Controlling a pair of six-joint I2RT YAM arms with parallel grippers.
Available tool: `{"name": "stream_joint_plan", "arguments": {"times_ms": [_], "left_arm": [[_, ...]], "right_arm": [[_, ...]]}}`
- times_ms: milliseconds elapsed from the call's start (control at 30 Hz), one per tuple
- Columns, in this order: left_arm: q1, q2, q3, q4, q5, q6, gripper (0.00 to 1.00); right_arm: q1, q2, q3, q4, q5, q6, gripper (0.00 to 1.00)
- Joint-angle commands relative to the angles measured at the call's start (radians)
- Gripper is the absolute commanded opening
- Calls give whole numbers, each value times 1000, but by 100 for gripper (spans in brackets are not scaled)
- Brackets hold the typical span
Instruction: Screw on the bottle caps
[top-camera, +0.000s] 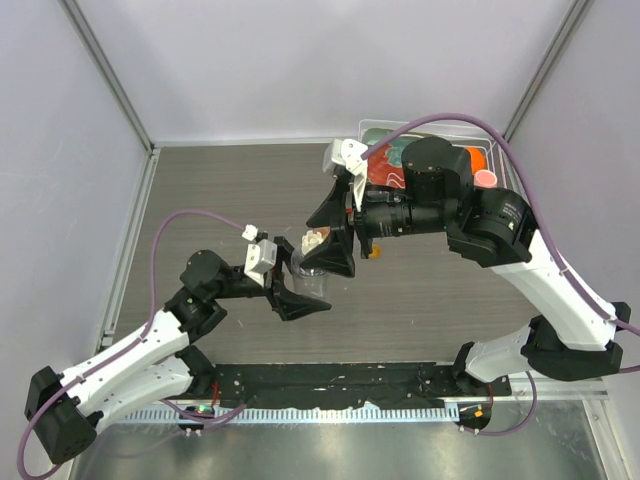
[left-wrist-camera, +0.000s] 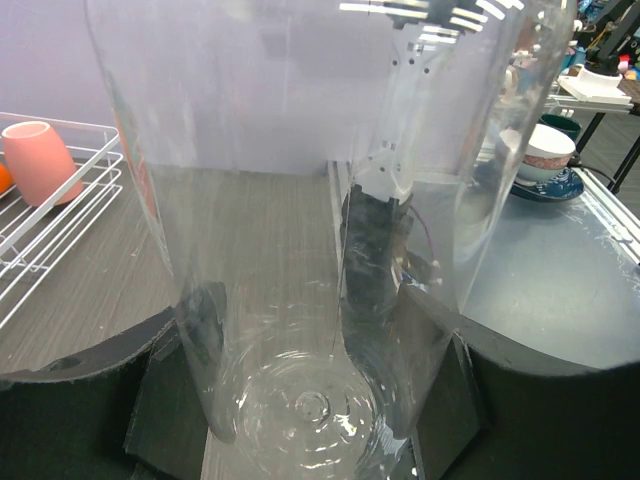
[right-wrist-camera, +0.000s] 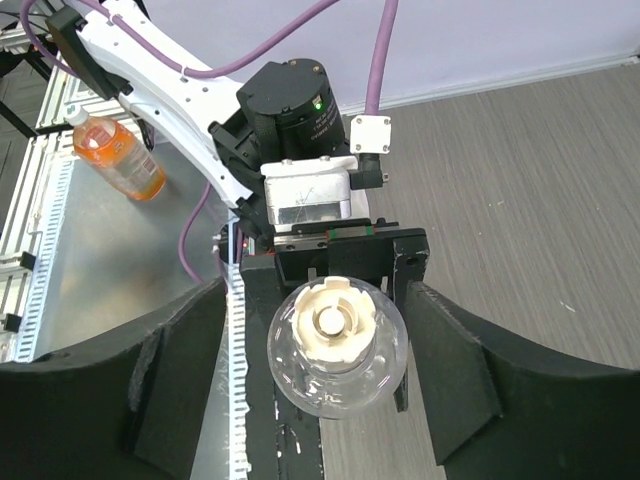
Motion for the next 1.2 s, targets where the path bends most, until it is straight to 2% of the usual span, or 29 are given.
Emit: {"name": "stream_joint_plan", "arguments": {"times_ms": [0,167,200,267,367,400,500,567,900,1167], "left_arm": [[8,-7,42,51,-15,-21,2],[14,-9,37,59,-35,-26,0],[15,-10,37,59,-40,-26,0],[14,-12,36,57,-44,-29,0],[15,-16,33,54,-63,-29,0],[18,-18,31,53,-67,-30,0],[20,-22,31,54,-96,-35,0],[23,-25,31,56,-121,-33,0],[31,-9,73,17,-354,17,0],[32,1,68,72,-547,99,0]], "right_arm": [[6,3,-15,45,-27,9,73],[6,3,-15,48,-19,15,60],[4,6,-16,48,-19,17,54],[6,7,-16,50,-19,20,49],[7,4,-27,50,-13,20,35],[4,4,-36,51,-7,20,25],[4,0,-58,53,19,20,8],[6,-8,-69,51,34,44,2],[6,-22,-182,47,218,72,1],[6,-78,-354,183,408,200,1]]}}
